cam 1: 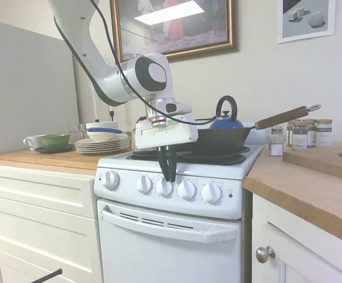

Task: Turn on the stove on the top left

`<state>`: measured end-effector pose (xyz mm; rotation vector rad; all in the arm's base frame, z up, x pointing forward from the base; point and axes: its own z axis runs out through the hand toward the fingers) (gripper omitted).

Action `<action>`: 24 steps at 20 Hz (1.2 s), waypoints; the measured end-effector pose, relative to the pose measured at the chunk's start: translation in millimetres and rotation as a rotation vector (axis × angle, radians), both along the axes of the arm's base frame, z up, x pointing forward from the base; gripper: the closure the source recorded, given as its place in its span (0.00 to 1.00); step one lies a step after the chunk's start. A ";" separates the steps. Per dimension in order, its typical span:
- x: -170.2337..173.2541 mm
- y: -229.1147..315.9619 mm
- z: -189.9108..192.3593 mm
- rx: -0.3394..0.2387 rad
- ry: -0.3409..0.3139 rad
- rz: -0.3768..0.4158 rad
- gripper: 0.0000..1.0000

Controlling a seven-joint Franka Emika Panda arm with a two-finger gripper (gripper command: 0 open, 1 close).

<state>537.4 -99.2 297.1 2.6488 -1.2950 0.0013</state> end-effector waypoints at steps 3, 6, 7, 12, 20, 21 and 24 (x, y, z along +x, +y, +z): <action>-0.1 0.4 -0.1 -0.001 0.001 -0.002 1.00; -0.2 0.5 -0.1 -0.003 0.001 -0.005 1.00; -0.2 0.4 -0.1 -0.004 0.001 -0.007 1.00; -1.6 -1.2 -1.0 -0.011 0.005 -0.019 1.00; -13.2 4.9 -4.4 -0.024 0.016 -0.026 1.00; -14.6 6.2 -4.6 -0.024 0.016 -0.025 1.00; -14.9 12.5 -4.4 -0.028 0.015 -0.021 1.00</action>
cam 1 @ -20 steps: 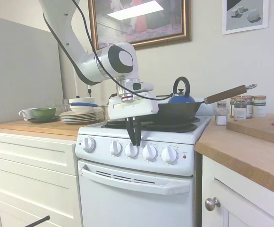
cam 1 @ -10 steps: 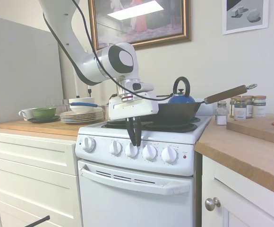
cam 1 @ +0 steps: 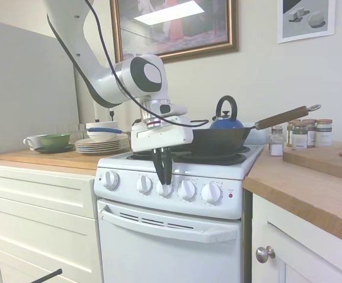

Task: Turn on the stove on the top left

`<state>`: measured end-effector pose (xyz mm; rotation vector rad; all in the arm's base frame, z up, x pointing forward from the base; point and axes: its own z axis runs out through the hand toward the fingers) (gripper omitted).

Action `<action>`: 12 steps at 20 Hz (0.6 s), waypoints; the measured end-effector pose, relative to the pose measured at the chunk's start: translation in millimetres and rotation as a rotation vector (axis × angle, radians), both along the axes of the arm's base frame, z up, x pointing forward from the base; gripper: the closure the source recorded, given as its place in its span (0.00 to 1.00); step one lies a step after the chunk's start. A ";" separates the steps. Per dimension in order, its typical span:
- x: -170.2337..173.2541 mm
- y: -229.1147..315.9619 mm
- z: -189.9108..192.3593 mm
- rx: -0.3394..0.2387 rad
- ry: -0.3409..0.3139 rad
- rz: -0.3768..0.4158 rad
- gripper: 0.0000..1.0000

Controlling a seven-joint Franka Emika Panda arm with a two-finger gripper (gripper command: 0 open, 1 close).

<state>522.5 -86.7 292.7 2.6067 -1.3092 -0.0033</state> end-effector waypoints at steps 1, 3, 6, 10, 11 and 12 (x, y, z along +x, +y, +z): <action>0.3 1.7 0.2 -0.003 -0.001 0.002 1.00; 0.8 4.3 0.7 -0.007 -0.003 0.003 1.00; 1.3 7.3 1.1 -0.009 -0.004 0.006 1.00; 1.3 10.8 0.6 -0.008 -0.003 0.012 1.00; 1.2 11.8 0.2 -0.008 -0.002 0.014 1.00; 1.0 12.8 -0.1 -0.008 -0.002 0.015 1.00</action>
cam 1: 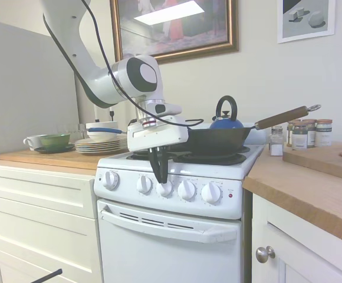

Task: Turn on the stove on the top left

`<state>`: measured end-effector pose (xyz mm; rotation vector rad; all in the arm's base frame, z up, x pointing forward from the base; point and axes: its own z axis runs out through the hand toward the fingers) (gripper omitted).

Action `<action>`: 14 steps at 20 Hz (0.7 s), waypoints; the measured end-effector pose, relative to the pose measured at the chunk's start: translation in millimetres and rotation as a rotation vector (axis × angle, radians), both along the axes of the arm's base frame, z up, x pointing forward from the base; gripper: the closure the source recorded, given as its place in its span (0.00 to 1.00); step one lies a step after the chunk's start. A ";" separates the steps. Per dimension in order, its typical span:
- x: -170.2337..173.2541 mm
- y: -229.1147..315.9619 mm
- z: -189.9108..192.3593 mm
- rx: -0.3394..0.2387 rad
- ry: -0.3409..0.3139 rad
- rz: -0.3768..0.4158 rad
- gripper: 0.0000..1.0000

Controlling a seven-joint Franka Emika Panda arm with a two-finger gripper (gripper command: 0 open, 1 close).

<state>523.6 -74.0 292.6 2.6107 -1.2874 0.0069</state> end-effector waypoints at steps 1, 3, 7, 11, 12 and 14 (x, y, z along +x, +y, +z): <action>-0.2 1.2 -0.5 0.000 0.000 0.002 1.00; -1.6 5.7 -3.2 0.002 0.002 0.005 1.00; -1.8 19.0 -5.5 0.003 0.001 0.011 1.00; -1.6 21.4 -5.7 0.005 0.000 0.009 1.00; -1.6 21.5 -5.7 0.008 -0.001 0.006 1.00; -1.3 21.7 -5.6 0.017 -0.004 -0.003 1.00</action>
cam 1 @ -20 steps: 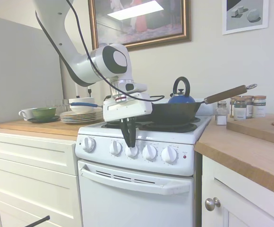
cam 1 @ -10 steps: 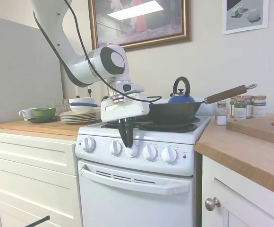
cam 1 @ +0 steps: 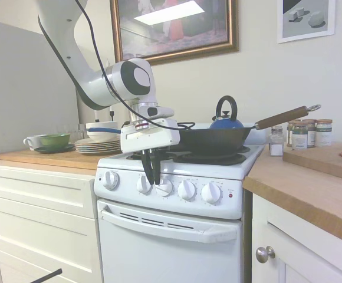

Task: Turn on the stove on the top left

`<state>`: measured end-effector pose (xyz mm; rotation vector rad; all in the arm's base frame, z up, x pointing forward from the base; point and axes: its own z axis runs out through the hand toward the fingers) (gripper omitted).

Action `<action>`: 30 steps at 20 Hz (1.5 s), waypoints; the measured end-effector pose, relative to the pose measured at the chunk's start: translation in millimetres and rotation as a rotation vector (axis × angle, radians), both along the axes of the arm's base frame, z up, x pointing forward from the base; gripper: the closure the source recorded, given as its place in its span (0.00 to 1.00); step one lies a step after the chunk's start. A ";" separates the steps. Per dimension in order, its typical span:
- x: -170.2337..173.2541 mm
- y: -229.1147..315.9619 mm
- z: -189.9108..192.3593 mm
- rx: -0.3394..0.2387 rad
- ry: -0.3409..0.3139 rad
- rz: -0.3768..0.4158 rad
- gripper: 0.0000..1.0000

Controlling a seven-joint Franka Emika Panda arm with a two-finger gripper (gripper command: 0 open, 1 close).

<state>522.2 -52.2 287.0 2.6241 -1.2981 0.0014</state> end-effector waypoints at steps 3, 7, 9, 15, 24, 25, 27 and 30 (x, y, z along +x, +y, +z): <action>0.9 -2.0 0.7 0.027 -0.013 -0.028 1.00; 1.8 -11.1 0.5 0.049 -0.030 -0.062 1.00; 1.7 -12.8 -0.7 0.053 -0.031 -0.068 1.00; 1.7 -13.0 -7.5 0.053 -0.023 -0.069 1.00; -0.1 -19.0 -20.6 0.049 -0.002 -0.079 1.00; -0.2 -19.7 -22.9 0.047 0.000 -0.080 1.00; -0.3 -19.6 -26.9 0.043 0.004 -0.081 1.00; 0.0 -17.2 -28.4 0.027 0.004 -0.080 1.00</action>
